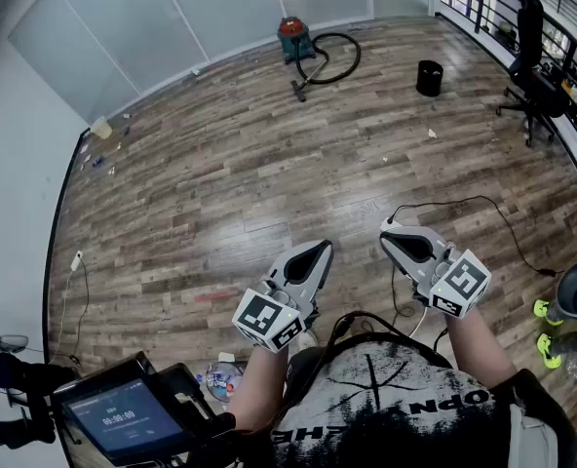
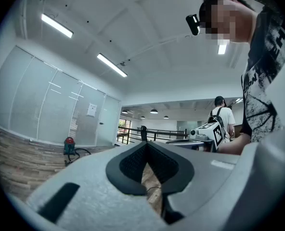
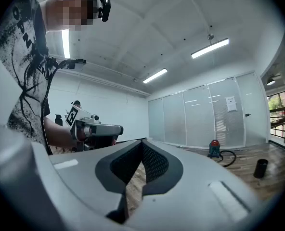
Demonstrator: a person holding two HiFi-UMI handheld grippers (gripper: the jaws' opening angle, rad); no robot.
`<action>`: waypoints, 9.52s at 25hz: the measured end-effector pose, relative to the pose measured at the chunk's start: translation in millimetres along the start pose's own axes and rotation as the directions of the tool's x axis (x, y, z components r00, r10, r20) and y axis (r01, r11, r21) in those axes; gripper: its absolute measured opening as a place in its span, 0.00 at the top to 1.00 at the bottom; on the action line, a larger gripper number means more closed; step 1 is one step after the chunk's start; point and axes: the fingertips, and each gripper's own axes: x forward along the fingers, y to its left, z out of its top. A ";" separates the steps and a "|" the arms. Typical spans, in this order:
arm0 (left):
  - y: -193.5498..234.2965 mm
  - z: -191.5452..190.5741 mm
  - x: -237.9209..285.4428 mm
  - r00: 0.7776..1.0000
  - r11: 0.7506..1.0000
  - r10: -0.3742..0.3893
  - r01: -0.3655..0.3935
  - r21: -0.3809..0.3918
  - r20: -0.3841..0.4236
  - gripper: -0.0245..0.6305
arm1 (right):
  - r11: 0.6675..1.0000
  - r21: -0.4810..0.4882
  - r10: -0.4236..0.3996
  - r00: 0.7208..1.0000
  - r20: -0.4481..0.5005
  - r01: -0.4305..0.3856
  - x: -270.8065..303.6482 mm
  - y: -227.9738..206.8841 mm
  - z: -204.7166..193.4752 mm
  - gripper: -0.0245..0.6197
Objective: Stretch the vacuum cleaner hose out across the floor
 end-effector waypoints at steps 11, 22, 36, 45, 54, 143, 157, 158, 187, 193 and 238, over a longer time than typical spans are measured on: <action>-8.0 1.6 3.1 1.000 1.000 -0.017 0.017 0.016 0.006 0.96 | 0.999 0.050 0.013 1.000 0.006 -0.013 1.3 2.7 -1.9 0.95; -15.5 -11.2 2.3 1.000 1.000 -0.017 0.017 0.005 -0.019 0.96 | 0.998 0.049 0.043 0.999 0.030 -0.045 -5.7 5.1 -7.5 0.95; -3.3 -7.4 7.6 0.999 0.999 0.033 -0.033 0.024 -0.028 0.96 | 0.996 0.071 0.052 0.998 0.035 -0.054 0.7 -7.2 -16.8 0.95; 1.7 -2.6 8.1 0.999 0.999 0.028 -0.027 0.031 -0.027 0.96 | 0.996 0.076 0.047 0.998 0.041 -0.050 6.1 -7.7 -12.6 0.95; 1.3 -9.2 12.6 0.999 0.999 0.028 -0.026 0.034 -0.042 0.96 | 0.994 0.082 0.065 0.998 0.023 -0.067 6.9 -7.0 -20.1 0.95; 592.8 25.2 429.6 0.986 0.987 -0.152 0.148 -0.063 -0.072 0.96 | 0.992 0.124 -0.014 1.000 0.008 0.013 434.4 -571.8 4.3 0.95; 753.4 37.7 441.9 0.965 0.969 -0.246 0.245 -0.023 -0.094 0.96 | 0.993 0.080 -0.090 0.996 -0.010 0.091 581.8 -631.5 2.4 0.95; 766.3 43.3 447.6 0.965 0.969 -0.245 0.244 -0.029 -0.091 0.96 | 0.992 0.087 -0.092 0.996 -0.020 0.093 591.1 -641.3 3.4 0.95; 988.3 85.7 696.6 0.992 0.999 -0.023 0.027 0.033 -0.120 0.96 | 0.980 0.070 0.189 0.980 -0.067 -0.184 735.4 -961.5 17.9 0.95; 1049.0 79.8 747.8 0.985 0.999 0.028 -0.024 0.025 -0.170 0.96 | 0.975 0.096 0.208 0.977 -0.057 -0.202 772.5 -1039.9 11.3 0.95; 1382.2 99.2 968.4 0.951 0.966 -0.215 0.241 0.098 -0.220 0.96 | 0.948 0.317 -0.042 0.994 0.104 0.007 1021.7 -1353.6 20.8 0.95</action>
